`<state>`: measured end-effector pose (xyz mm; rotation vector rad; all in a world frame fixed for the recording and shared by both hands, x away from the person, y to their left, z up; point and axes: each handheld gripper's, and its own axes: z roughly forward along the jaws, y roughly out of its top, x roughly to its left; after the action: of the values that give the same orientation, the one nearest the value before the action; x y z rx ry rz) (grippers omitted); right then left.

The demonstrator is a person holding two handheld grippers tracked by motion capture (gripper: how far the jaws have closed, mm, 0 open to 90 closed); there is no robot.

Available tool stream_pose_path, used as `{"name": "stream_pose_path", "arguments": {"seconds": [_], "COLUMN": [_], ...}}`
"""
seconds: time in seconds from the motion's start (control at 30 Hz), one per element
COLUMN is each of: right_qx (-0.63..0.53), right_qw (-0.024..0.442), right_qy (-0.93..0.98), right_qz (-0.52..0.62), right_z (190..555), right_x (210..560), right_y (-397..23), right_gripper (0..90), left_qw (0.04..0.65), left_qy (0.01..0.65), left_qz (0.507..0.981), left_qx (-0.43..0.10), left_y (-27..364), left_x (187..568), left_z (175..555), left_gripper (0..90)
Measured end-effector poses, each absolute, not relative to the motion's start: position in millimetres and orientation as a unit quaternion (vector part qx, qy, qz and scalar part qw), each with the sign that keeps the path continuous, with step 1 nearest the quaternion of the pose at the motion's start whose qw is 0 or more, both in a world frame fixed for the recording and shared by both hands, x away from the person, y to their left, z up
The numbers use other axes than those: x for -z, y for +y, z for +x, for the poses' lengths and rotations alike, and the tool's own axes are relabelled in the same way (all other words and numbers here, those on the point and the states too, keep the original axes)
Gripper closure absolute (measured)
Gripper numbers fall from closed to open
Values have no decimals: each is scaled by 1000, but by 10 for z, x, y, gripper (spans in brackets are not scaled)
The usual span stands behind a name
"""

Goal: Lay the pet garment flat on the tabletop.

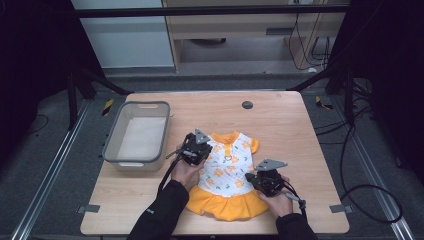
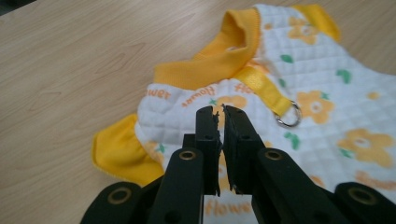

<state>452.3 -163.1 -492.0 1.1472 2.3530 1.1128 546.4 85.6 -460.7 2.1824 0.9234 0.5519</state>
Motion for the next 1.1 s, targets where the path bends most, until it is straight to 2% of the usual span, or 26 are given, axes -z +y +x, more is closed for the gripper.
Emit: {"name": "stream_pose_path", "arguments": {"seconds": [0.13, 0.3, 0.43, 0.5, 0.73, 0.87, 0.97, 1.1], "right_qx": [-377, -371, -367, -366, -360, -360, -377, -408], "right_qw": [150, 151, 146, 143, 121, 120, 126, 160], "right_qy": [825, 828, 828, 829, 836, 837, 830, 809], "right_qz": [394, 392, 398, 399, 397, 393, 393, 392], "right_z": [4530, 4528, 4525, 4520, 4462, 4465, 4487, 4603], "right_x": [4953, 4981, 4977, 4973, 4974, 4966, 4914, 4751], "right_y": [-1601, -1583, -1585, -1584, -1579, -1584, -1609, -1697], "right_gripper": [900, 899, 899, 899, 900, 900, 900, 900], "left_qw": [336, 337, 304, 310, 294, 302, 332, 376], "left_qy": [377, 393, 404, 410, 403, 404, 400, 373], "left_qz": [839, 832, 830, 827, 829, 831, 826, 823], "left_qx": [-204, -201, -234, -228, -253, -235, -219, -207], "left_y": [831, 857, 870, 887, 826, 858, 954, 1077], "left_x": [4786, 4909, 4952, 4954, 4962, 4928, 4809, 4570], "left_z": [5661, 5730, 5740, 5751, 5762, 5759, 5684, 5456], "left_gripper": [839, 844, 887, 891, 894, 879, 851, 884]}}
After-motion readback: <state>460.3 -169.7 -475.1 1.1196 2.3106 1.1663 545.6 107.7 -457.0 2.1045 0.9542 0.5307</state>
